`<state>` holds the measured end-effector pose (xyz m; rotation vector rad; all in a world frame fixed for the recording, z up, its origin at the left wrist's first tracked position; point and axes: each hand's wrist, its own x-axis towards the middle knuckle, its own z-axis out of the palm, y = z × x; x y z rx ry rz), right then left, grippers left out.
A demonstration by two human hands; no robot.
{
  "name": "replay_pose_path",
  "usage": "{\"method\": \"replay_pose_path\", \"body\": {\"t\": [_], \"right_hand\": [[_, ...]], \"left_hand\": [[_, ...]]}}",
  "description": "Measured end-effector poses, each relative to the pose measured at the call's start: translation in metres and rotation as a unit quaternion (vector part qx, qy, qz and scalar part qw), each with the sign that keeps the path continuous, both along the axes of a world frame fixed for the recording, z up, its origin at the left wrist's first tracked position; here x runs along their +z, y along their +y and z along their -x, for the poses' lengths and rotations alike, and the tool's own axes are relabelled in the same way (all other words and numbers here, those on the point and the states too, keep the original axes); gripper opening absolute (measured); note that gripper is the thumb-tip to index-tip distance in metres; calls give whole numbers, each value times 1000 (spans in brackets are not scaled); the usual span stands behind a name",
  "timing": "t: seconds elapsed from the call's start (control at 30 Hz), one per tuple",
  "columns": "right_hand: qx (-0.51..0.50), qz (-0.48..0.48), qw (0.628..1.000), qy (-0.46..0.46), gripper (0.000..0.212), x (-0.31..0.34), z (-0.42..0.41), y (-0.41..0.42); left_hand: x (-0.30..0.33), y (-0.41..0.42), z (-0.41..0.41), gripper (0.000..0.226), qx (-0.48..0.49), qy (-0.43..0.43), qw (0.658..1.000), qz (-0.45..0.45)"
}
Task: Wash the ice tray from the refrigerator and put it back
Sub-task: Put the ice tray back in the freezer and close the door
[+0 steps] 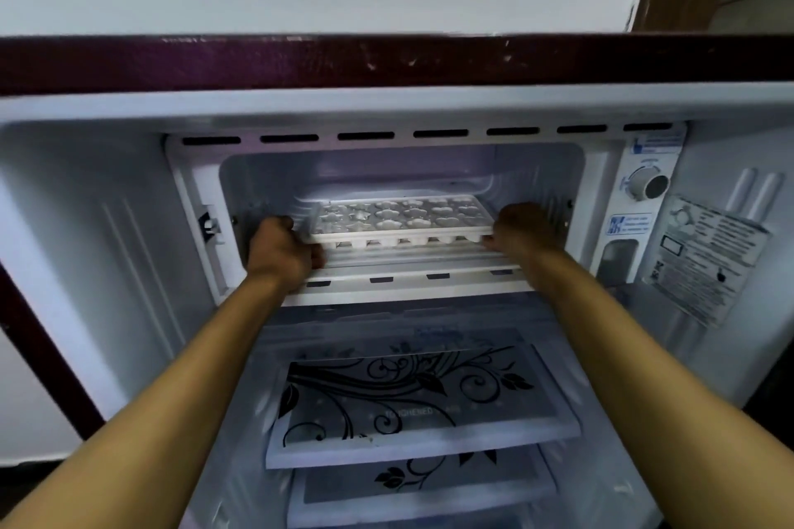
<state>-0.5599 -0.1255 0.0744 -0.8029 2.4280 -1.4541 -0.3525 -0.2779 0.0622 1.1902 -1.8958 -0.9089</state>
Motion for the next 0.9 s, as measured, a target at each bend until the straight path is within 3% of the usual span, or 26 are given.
{"method": "replay_pose_path", "body": {"t": [0.07,0.23,0.67,0.9], "right_hand": [[7,-8,999,49,25,-1,-20,14],[48,-26,996,71,54,3,-75,57],[62,-127,989,38,52,16,-204,243],[9,-109,994,24,51,5,-255,344]], "left_hand": [[2,16,-5,24,11,-34,998,42],[3,80,-21,66,-34,-66,994,76],[22,251,-130,60,-106,-94,990,-19],[19,340,-159,54,-187,-112,975,-41]]}}
